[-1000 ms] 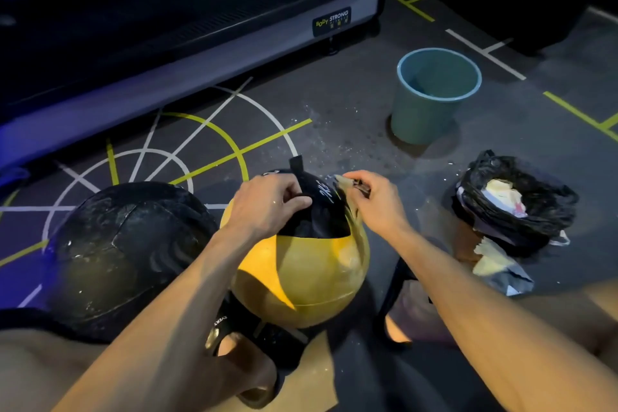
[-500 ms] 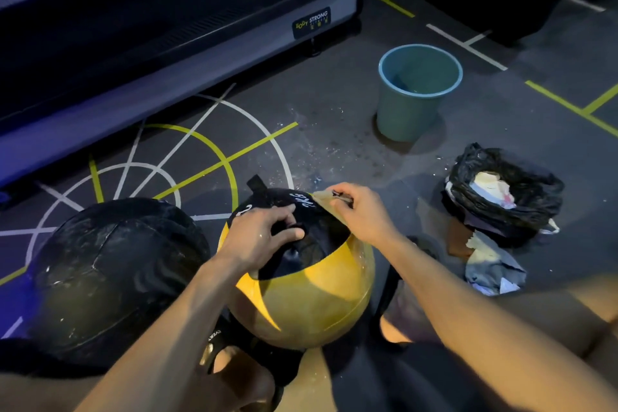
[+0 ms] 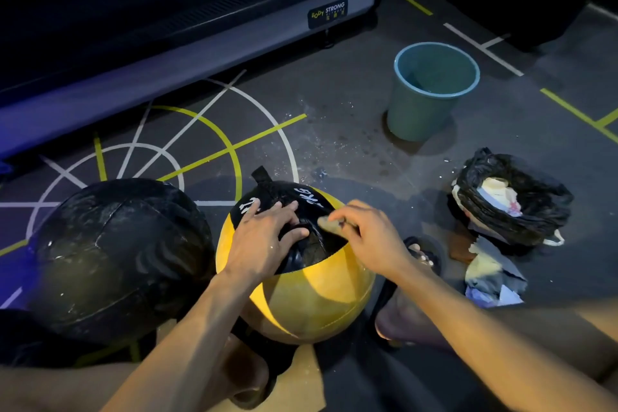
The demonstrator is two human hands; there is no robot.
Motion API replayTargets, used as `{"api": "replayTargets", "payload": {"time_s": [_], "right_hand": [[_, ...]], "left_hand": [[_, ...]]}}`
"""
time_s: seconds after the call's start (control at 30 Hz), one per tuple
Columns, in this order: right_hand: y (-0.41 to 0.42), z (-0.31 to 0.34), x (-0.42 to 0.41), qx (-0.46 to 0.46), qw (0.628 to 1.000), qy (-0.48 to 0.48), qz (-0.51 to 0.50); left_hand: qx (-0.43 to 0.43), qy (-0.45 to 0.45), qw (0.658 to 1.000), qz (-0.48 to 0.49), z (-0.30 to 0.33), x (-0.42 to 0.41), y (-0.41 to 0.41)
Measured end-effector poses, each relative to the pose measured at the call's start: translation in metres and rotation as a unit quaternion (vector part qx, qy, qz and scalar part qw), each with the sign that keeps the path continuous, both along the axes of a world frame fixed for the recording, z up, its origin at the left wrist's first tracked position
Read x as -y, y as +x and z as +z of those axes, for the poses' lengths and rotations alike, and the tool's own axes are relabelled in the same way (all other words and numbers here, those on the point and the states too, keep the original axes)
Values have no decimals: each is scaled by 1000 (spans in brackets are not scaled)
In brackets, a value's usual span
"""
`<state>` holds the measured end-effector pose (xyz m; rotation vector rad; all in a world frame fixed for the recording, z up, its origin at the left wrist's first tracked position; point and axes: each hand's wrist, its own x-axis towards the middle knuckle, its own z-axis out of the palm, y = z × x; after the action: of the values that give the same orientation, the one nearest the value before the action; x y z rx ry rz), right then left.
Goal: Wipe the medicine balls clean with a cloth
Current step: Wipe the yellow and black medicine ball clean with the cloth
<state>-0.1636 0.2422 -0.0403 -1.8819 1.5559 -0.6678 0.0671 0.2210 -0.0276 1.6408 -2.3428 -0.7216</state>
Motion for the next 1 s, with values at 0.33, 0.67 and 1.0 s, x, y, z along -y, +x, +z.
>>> {"api": "replayTargets", "payload": {"time_s": [0.33,0.67,1.0], "right_hand": [[7,-7,10,-10,999,8,-33],[10,2,-57,-19,998,-38,45],[36,1,-76,-5,997,-64,-50]], "left_hand": [[47,-30,998,-34,2,-9,0],[36,-34,999,-20,-3,-15,-1],[38,-46,998,-7,-2,-1,-13]]}}
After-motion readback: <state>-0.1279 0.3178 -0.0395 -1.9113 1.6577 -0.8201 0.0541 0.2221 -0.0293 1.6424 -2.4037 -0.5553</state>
